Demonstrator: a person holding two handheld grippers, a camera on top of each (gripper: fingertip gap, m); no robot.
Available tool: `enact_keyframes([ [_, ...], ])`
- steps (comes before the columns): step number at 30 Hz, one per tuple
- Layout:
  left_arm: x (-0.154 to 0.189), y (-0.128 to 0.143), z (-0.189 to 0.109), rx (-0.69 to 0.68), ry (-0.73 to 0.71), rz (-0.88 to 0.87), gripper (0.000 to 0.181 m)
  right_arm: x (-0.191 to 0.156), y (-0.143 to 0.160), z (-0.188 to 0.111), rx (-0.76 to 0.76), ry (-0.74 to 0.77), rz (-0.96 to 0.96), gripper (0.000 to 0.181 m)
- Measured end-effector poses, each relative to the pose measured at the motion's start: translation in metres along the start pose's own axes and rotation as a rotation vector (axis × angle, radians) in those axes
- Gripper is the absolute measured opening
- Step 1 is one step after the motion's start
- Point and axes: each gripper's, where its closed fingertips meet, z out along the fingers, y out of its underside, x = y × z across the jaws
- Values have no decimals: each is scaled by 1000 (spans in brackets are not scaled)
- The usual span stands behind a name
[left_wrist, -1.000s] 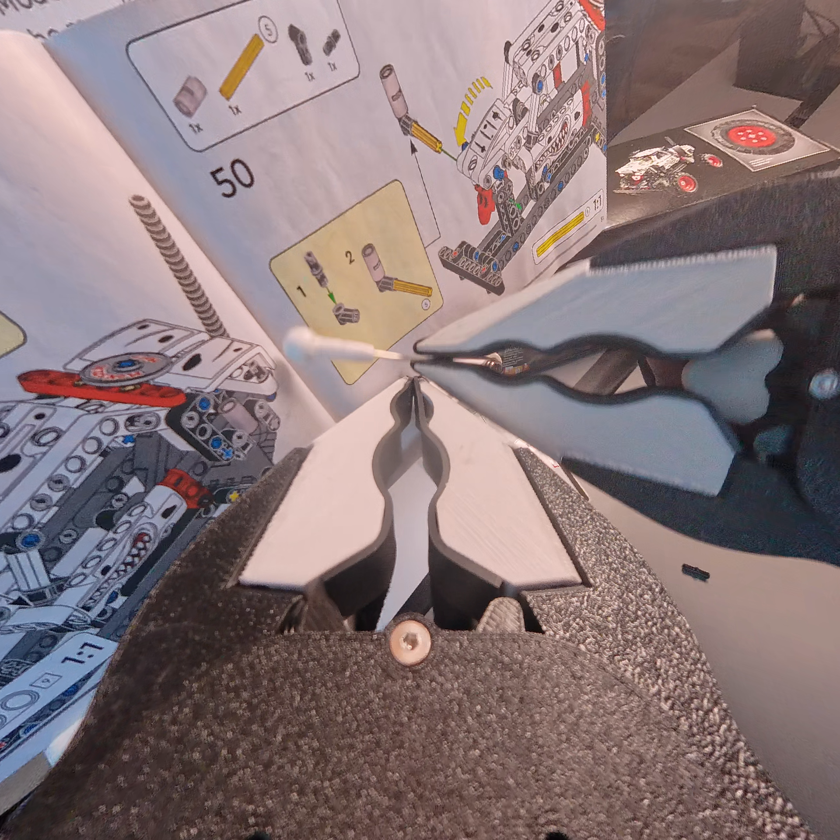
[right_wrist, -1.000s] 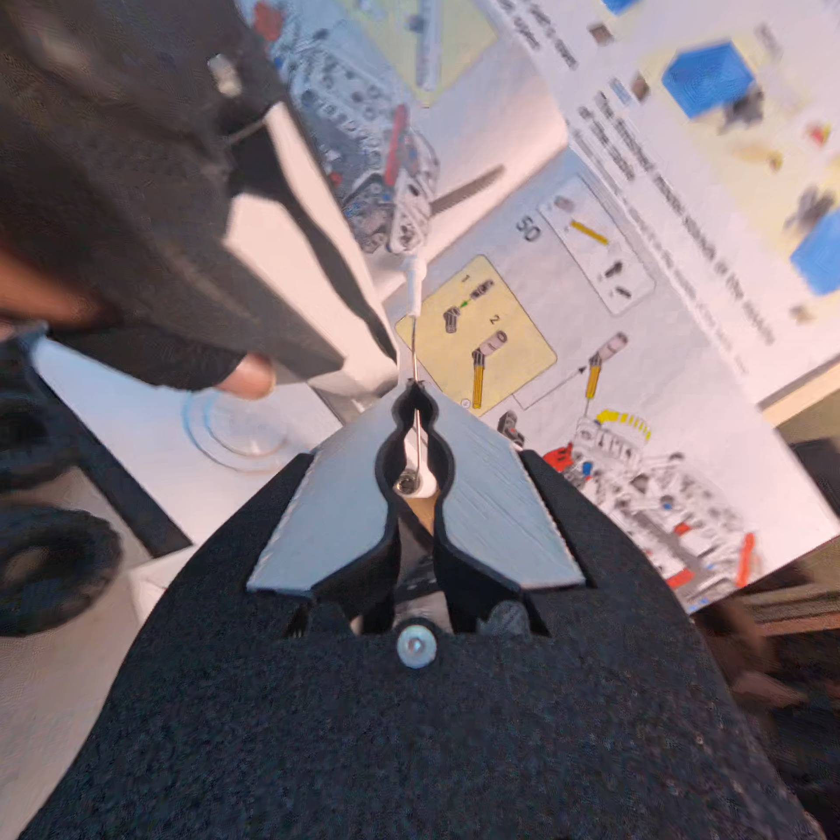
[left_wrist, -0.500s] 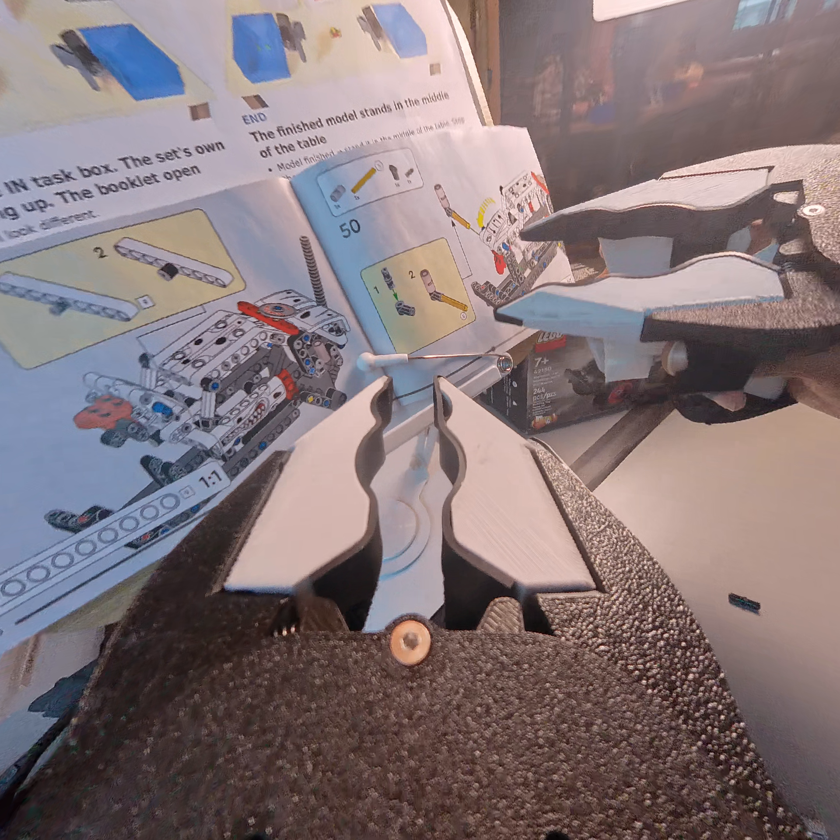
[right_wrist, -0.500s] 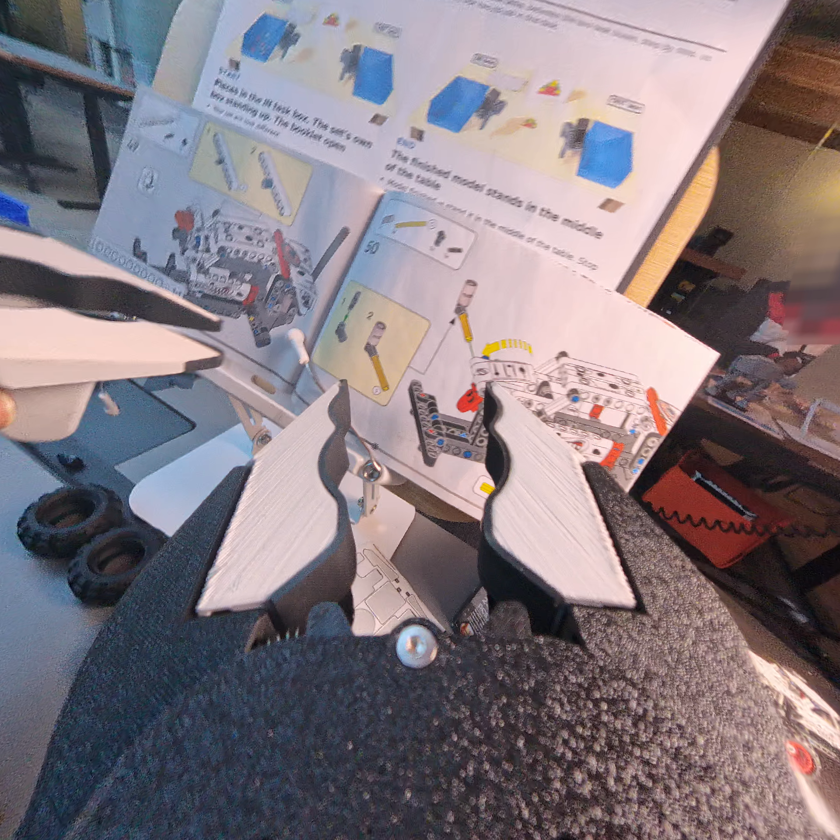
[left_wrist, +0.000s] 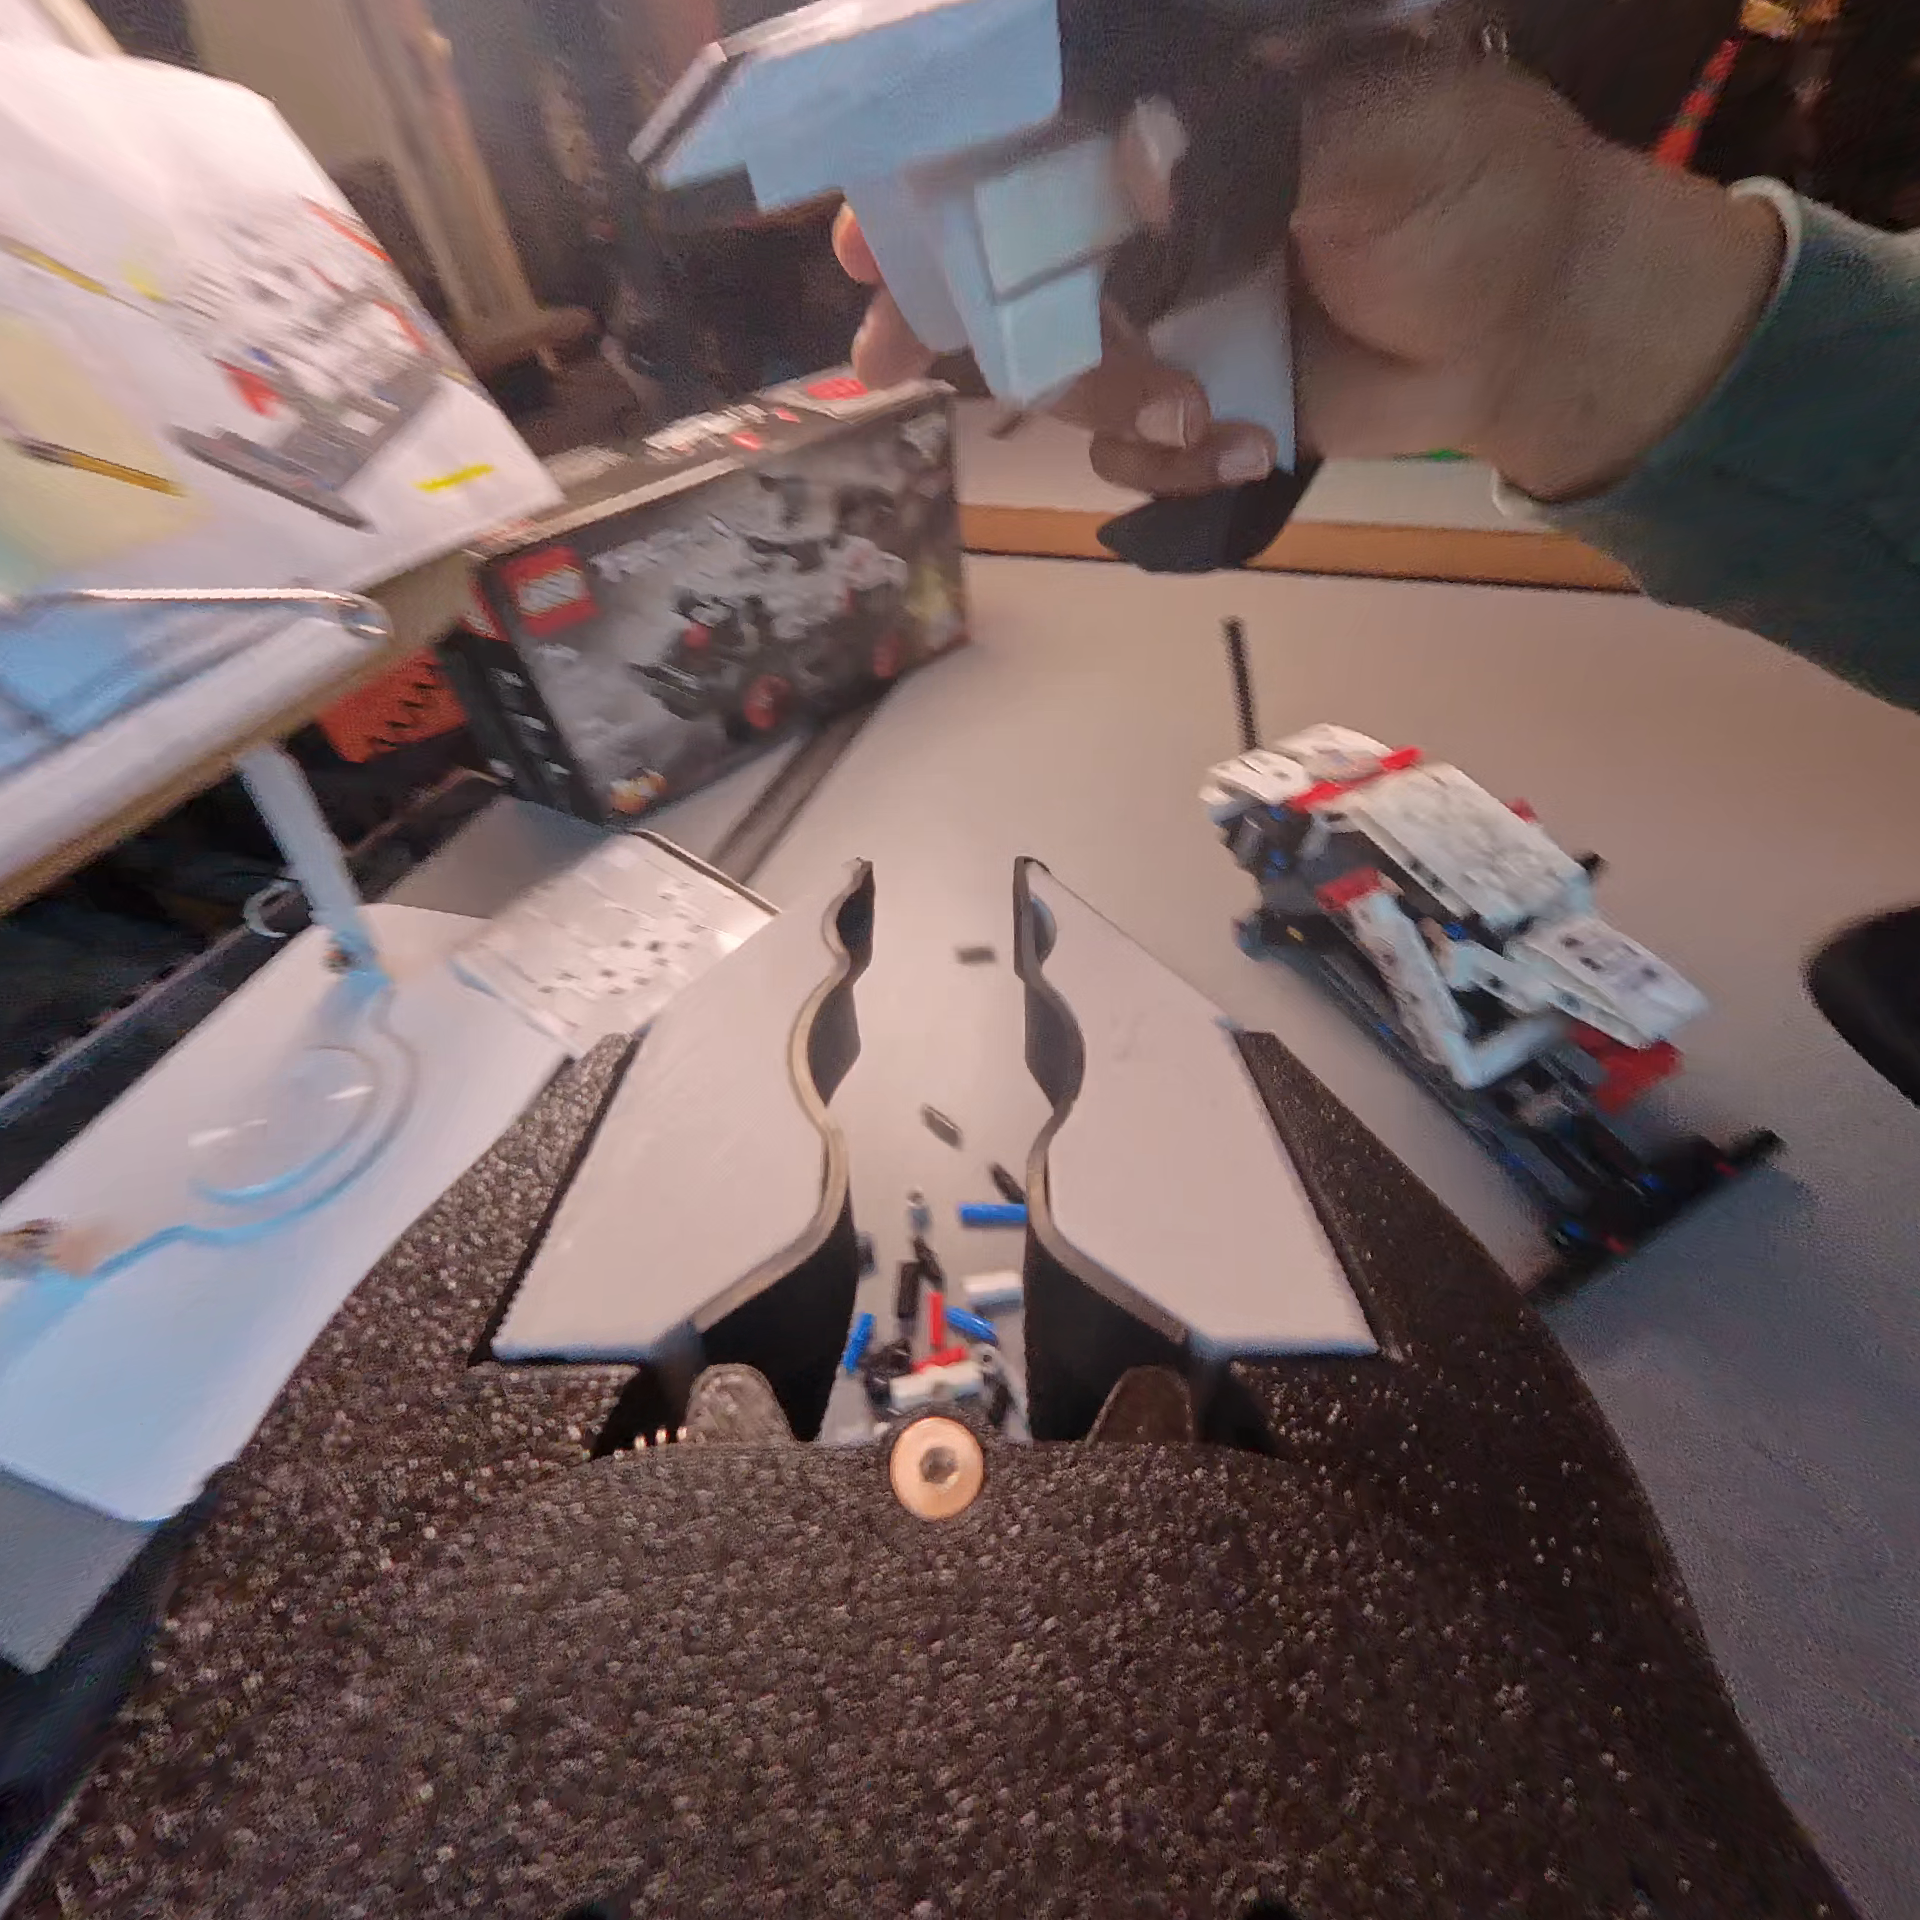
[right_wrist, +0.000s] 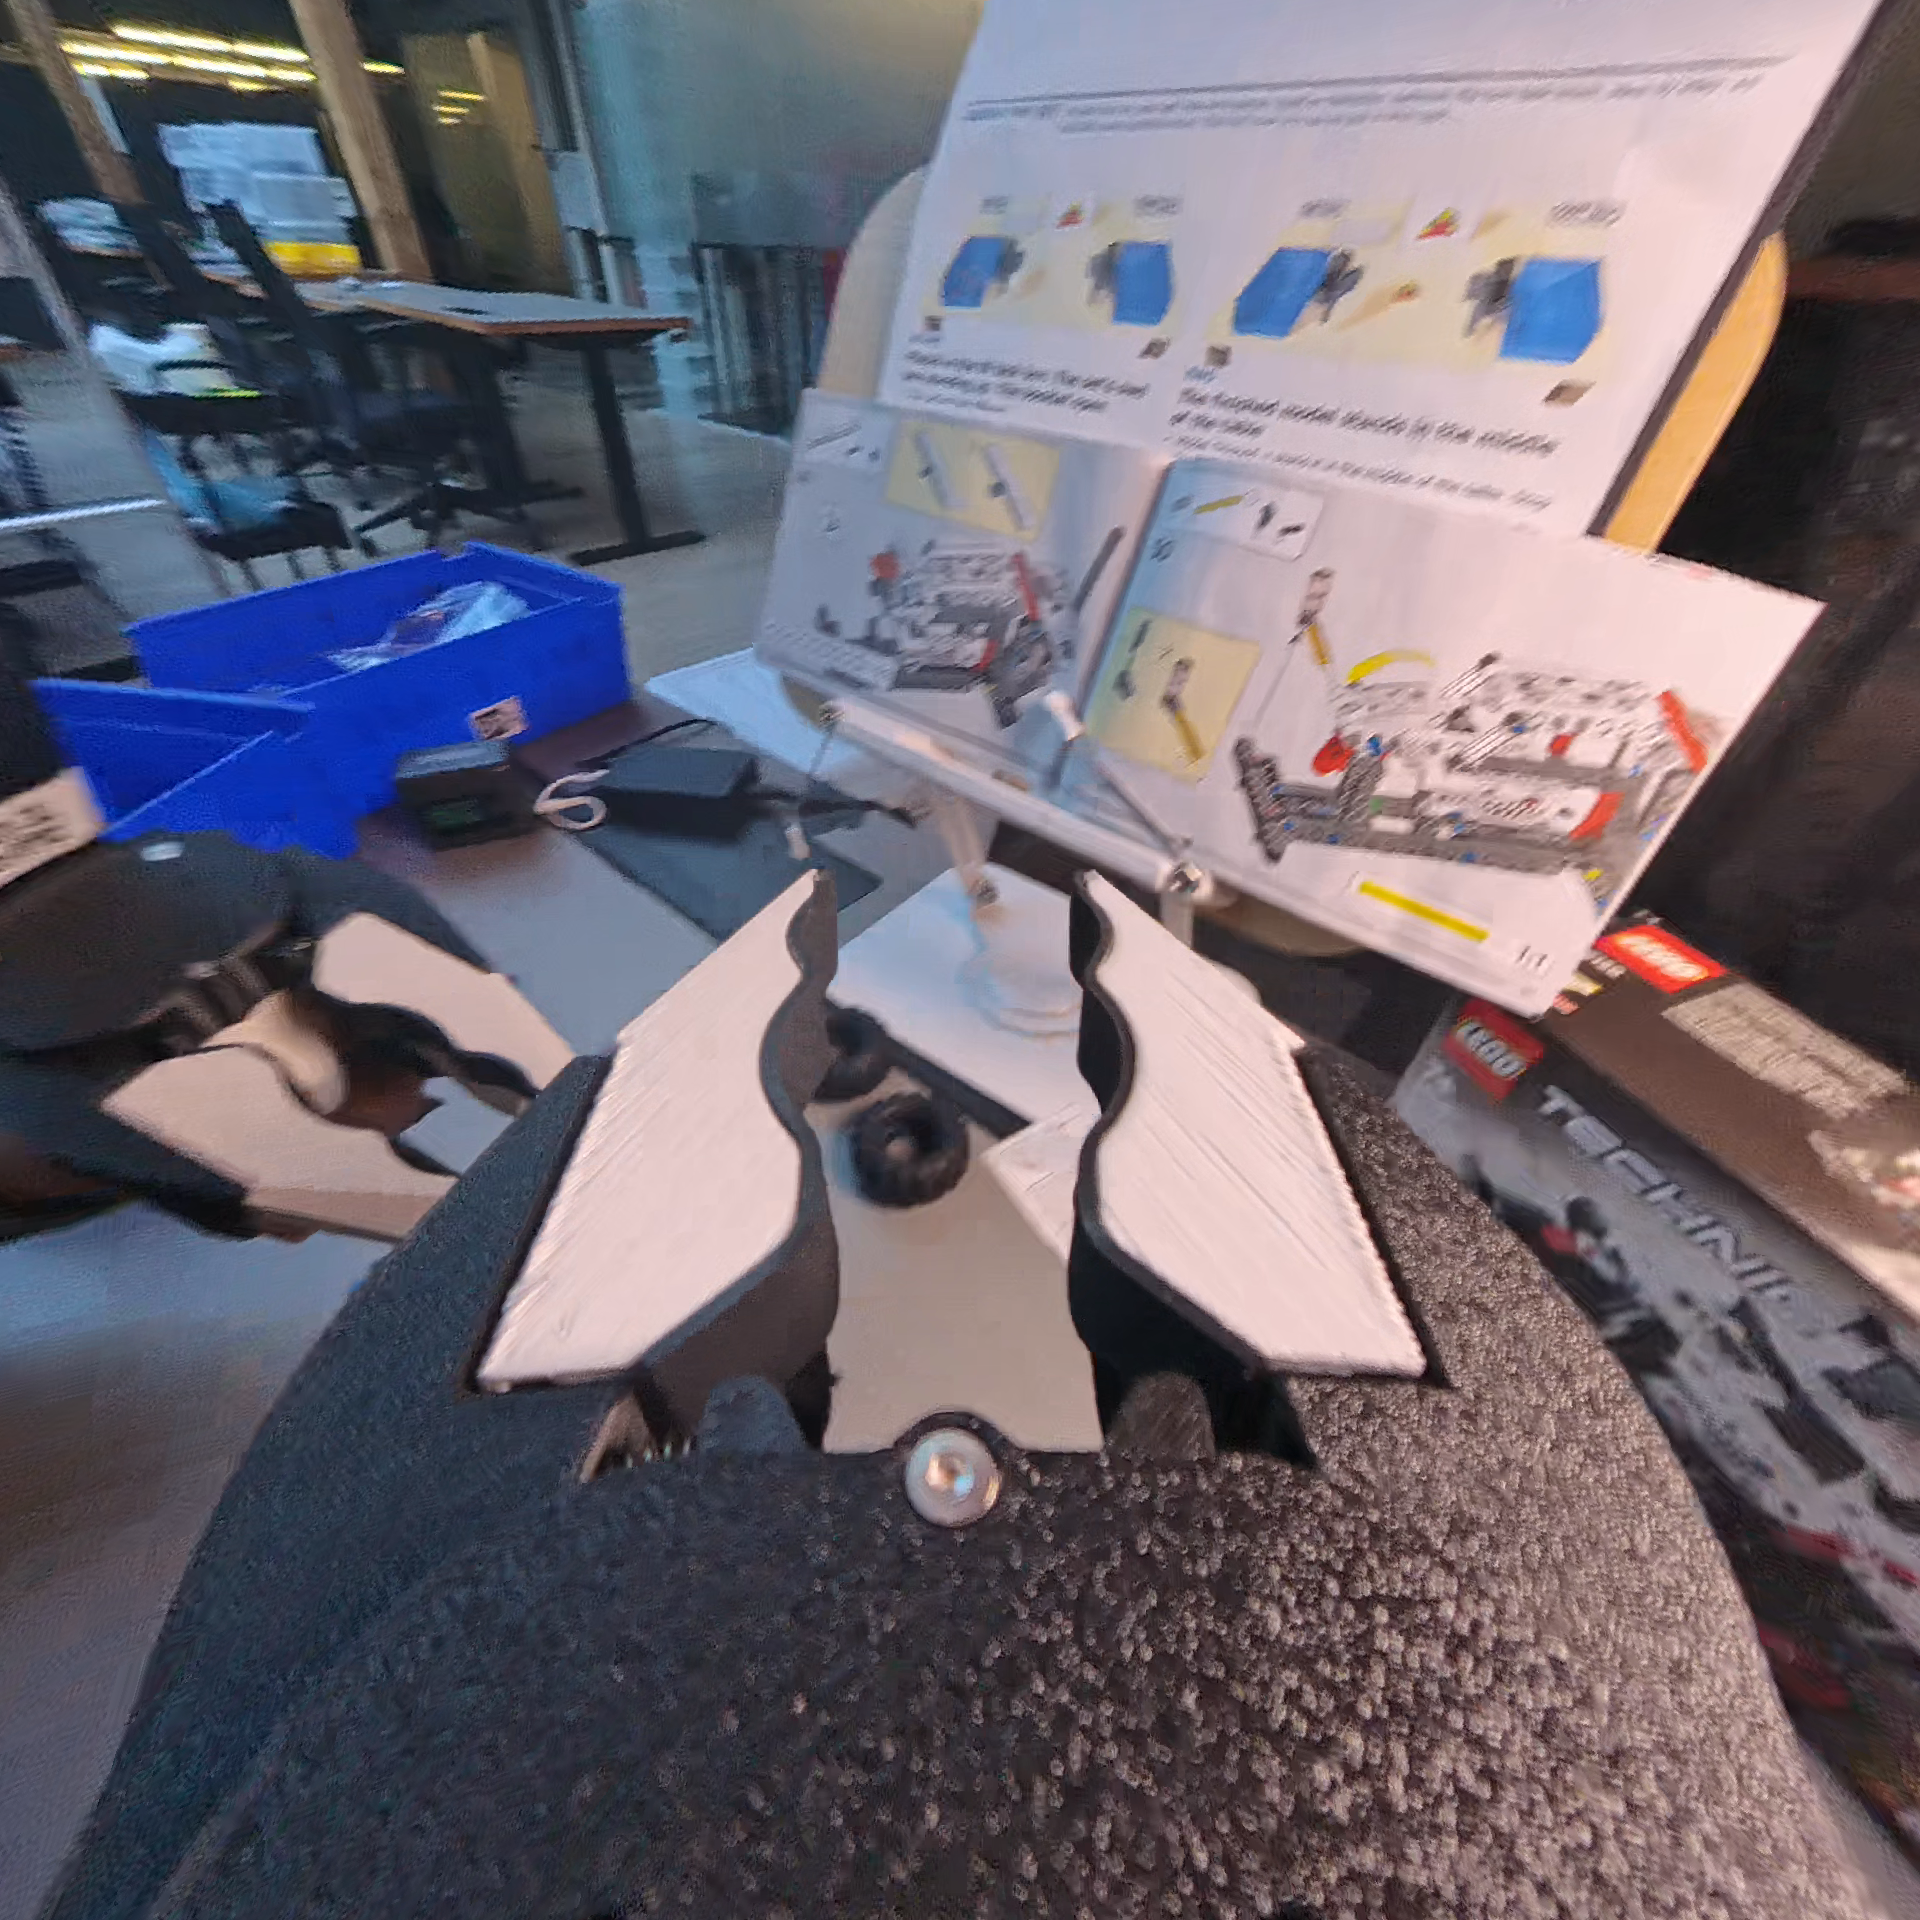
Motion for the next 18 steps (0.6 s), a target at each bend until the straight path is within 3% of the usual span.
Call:
enact_keyframes([
  [3, 66, 40, 4, -114, 207, 21, 27, -46, 39, -60, -103, -69, -48, 52],
  [6, 126, 75, 8, -228, 402, 5, 28, -75, 94, -119, -235, -45, -118, 63],
  [10, 160, 107, 26, -337, 469, 87, 32, -94, 151, -178, -321, 53, -102, 64],
  [12, 175, 110, 33, -350, 513, 125, 28, -105, 173, -195, -335, 84, -78, 60],
  [14, 175, 115, 43, -373, 468, 223, 21, -120, 191, -203, -351, 90, -85, 54],
  [18, 194, 110, 51, -351, 498, 286, 12, -148, 224, -198, -441, 65, -192, 40],
])
